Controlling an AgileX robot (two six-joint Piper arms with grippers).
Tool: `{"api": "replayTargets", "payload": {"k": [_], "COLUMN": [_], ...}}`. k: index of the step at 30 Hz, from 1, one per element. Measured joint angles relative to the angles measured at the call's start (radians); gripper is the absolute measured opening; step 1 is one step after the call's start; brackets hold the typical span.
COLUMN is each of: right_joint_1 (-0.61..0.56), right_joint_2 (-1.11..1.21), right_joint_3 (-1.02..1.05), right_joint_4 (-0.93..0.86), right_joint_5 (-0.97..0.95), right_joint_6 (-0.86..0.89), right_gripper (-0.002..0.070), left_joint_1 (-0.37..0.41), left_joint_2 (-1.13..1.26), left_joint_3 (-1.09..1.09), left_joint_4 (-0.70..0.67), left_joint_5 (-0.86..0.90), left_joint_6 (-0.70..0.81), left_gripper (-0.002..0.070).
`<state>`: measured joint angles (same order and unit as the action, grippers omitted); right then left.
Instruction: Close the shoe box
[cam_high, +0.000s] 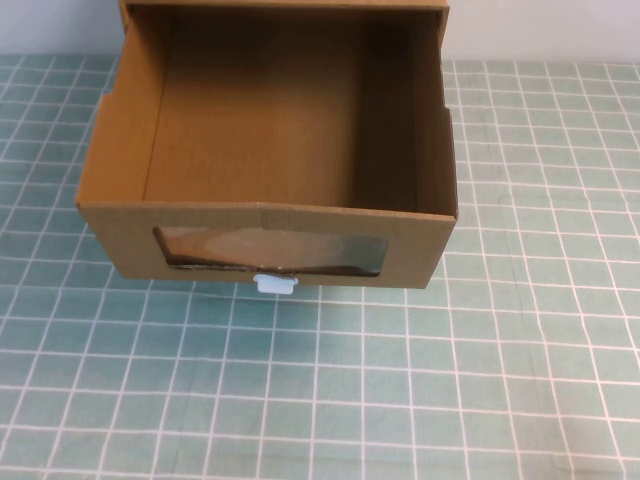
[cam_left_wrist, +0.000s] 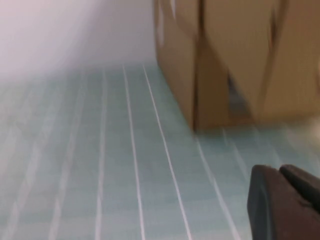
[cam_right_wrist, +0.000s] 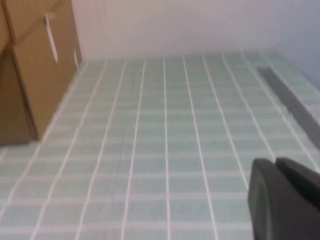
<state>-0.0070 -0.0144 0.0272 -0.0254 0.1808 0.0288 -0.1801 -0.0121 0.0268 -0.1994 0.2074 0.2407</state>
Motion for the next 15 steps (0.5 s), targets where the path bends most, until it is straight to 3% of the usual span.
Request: {"api": "replayTargets", "payload": {"k": [10,15], "right_joint_1": [0.000,0.000], "right_joint_2": [0.000,0.000], "right_joint_3": [0.000,0.000], "right_joint_4": [0.000,0.000], "right_joint_5": [-0.593,-0.732], "right_joint_6": [0.000,0.000], "right_gripper": [-0.0014,-0.0014], "left_joint_1": [0.000,0.000], "left_joint_2": [0.000,0.000], "left_joint_3": [0.000,0.000], "left_joint_4": [-0.013,-0.017], "left_joint_5": [-0.566,-0.654], "left_joint_6": [-0.118,-0.124], "left_gripper": [-0.0005,-0.0005]}}
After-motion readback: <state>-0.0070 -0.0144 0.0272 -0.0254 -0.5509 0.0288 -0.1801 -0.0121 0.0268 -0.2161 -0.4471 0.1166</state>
